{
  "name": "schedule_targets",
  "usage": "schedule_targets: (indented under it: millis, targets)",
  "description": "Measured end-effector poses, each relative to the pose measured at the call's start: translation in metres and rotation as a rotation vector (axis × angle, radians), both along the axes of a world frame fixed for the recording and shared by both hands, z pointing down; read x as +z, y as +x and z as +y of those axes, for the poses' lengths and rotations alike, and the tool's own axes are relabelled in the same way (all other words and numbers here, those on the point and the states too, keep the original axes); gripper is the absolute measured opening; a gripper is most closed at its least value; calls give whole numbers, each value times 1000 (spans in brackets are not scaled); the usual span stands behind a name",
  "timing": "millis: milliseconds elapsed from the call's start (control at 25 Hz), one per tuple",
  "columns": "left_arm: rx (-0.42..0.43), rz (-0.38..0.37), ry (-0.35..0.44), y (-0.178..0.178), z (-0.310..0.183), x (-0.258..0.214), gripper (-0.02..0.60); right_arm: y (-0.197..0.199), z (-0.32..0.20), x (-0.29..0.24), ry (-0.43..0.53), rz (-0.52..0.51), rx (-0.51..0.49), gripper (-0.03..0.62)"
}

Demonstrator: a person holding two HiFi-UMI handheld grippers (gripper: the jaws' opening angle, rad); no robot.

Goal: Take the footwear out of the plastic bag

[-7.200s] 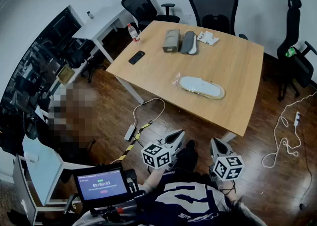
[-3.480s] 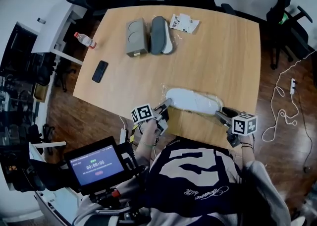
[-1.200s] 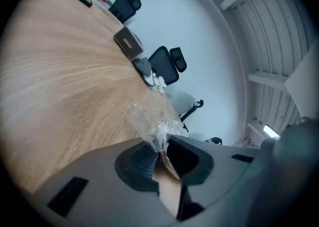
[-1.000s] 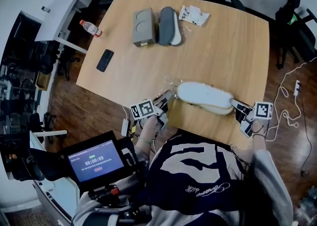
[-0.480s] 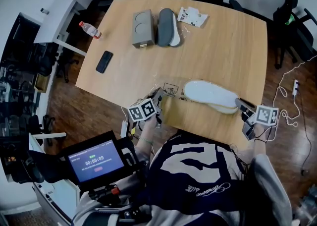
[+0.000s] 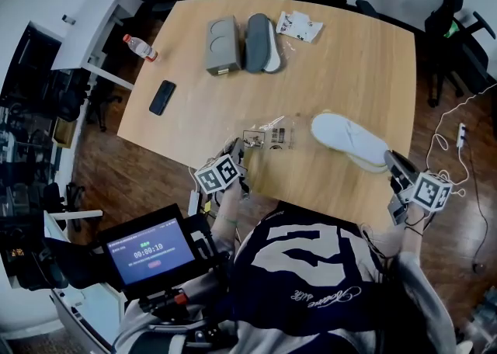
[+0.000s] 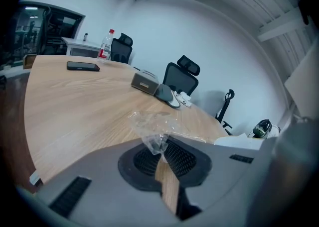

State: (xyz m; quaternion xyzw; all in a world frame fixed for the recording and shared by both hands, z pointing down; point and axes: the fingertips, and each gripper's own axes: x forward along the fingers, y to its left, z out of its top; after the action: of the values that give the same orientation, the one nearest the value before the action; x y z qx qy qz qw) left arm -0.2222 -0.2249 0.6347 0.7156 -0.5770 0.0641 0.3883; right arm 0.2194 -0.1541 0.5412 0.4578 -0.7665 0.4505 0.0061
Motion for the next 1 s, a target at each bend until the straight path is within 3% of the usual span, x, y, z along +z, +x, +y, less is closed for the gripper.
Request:
schedule_targets:
  millis: [120,320,680,880,1000]
  targets:
    - [2,11,-8,0,2,4,18,17,1,-21,48,46,48,53]
    - [26,17,-29,15,5,11,18,23,-3,-60,121,4,105,51]
    - [56,94,-54,69,7,19,18,-43,-26,-123,258,-247,23,51]
    - [92,165,-38,105,6,13,18,-102,-35,-117,201,-466,-31,51]
    - [97,180,-33,114,13,10,18,-123,-23,-83,102,-500,-22,51]
